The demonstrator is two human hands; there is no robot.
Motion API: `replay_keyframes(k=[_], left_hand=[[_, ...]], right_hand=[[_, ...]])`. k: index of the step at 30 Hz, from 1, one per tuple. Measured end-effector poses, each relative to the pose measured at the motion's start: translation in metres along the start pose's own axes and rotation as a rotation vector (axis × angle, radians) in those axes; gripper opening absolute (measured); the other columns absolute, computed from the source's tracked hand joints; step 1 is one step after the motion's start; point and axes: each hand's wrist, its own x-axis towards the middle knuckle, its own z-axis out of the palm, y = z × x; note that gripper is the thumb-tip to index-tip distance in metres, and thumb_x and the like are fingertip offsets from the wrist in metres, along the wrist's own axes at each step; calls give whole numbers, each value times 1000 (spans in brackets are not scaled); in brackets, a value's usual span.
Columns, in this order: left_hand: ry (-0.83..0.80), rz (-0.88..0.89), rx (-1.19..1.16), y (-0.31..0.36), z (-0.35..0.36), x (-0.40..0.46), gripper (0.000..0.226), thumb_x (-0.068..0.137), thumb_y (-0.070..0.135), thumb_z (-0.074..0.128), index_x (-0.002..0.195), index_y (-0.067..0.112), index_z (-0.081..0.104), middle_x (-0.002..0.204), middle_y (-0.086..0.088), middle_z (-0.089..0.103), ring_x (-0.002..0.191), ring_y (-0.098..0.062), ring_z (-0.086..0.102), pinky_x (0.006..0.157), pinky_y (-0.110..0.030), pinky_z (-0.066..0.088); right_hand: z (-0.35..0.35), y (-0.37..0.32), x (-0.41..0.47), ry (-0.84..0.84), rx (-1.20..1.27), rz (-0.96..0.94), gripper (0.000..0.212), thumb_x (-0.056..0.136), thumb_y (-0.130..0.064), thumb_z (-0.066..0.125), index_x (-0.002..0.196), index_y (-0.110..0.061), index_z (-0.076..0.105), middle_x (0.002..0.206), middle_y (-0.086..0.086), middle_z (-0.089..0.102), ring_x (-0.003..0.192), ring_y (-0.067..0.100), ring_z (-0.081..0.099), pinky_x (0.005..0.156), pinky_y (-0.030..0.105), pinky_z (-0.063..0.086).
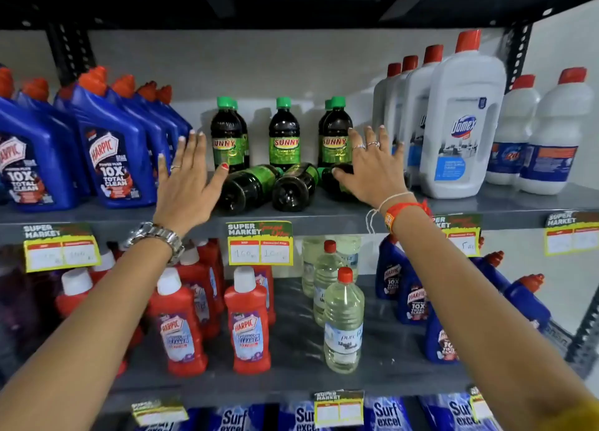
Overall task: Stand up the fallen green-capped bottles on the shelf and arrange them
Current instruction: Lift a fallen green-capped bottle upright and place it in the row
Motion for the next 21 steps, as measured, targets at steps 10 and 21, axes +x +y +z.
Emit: replay_keyframes(k=[10, 21], left_hand=[[-426, -31, 153, -37, -6, 2, 52, 96, 14, 27, 147, 10, 15, 159, -11, 4, 146, -30, 6, 115, -56, 13], [-481, 166, 452, -37, -8, 0, 40, 92, 11, 32, 130, 12, 44, 131, -15, 49, 114, -32, 53, 86, -48, 51]], right_hand=[[-20, 1, 32, -337, -137, 54, 63, 83, -47, 56, 130, -8, 39, 128, 18, 51, 121, 37, 44, 95, 50, 42], [-5, -4, 46, -327, -237, 80, 56, 73, -55, 65, 108, -12, 56, 85, 5, 60, 80, 26, 56, 76, 35, 44]])
